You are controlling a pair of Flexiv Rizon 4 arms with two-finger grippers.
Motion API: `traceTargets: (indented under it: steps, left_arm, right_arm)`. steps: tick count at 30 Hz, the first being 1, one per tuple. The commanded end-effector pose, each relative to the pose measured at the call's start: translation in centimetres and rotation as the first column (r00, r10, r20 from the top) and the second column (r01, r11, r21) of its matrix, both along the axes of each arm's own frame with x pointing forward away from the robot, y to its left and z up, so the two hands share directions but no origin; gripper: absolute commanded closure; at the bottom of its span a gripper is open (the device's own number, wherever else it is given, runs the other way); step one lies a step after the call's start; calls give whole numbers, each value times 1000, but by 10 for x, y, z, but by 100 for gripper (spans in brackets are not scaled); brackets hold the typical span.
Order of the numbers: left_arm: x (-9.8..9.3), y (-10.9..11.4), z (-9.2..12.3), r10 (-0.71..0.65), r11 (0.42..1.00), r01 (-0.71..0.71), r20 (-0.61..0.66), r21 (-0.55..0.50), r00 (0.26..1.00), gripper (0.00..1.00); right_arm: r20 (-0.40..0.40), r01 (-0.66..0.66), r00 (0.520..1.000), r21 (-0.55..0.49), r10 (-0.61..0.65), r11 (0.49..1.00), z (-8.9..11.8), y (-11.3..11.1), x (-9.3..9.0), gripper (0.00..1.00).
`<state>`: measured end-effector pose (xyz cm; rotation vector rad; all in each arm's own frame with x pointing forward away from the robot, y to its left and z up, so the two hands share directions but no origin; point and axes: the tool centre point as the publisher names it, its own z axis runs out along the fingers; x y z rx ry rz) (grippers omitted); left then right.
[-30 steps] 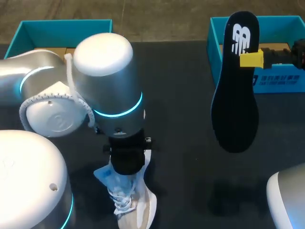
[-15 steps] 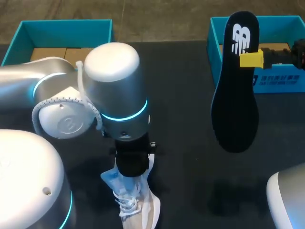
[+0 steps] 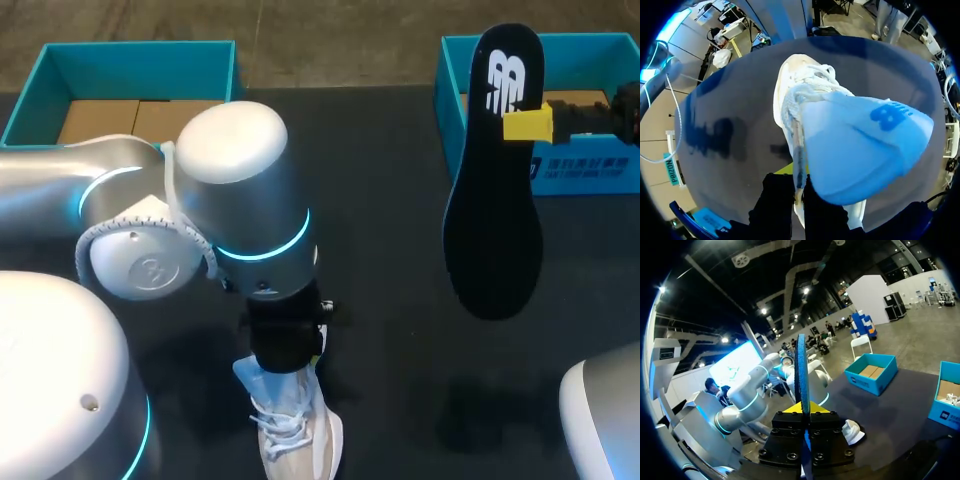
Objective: Take the shoe out of the shoebox, open the shoe tongue, remove and reinsert the insole, then place the shoe into the shoebox
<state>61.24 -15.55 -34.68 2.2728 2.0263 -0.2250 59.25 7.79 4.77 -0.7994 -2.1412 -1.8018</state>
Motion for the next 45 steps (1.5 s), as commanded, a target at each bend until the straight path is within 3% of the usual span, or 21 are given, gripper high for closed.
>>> traceTargets:
  steps: [1,23,24,25,27,28,30,38,45]
  left_arm:
    - [1,-4,-9,-17,1000,17,2,-18,1000,100]
    - [6,-28,-16,-112,992,114,36,-62,993,100]
    - [6,-28,-16,-113,992,115,37,-61,993,92]
    - [6,-28,-16,-114,991,116,39,-60,993,70]
    - [7,-28,-14,-117,991,120,46,-62,992,43]
    - [7,-28,-13,-116,991,119,49,-63,992,24]
    - [8,-27,-11,-113,991,116,59,-66,992,1]
    - [21,-21,8,-42,994,50,84,-96,996,0]
    - [36,-9,41,85,970,-64,81,-235,993,0]
  right_arm:
    - [-4,-5,1000,-5,5,1000,2,2,4,100]
    - [-4,-5,1000,-5,5,1000,2,2,4,100]
    - [-4,-5,1000,-5,5,1000,2,2,4,100]
    - [-4,-5,1000,-5,5,1000,2,2,4,100]
    - [-4,-5,1000,-5,5,1000,2,2,4,100]
    - [-4,-5,1000,-5,5,1000,2,2,4,100]
    - [-4,-5,1000,-5,5,1000,2,2,4,100]
    - [-4,-5,1000,-5,5,1000,2,2,4,100]
    - [-4,-5,1000,-5,5,1000,2,2,4,100]
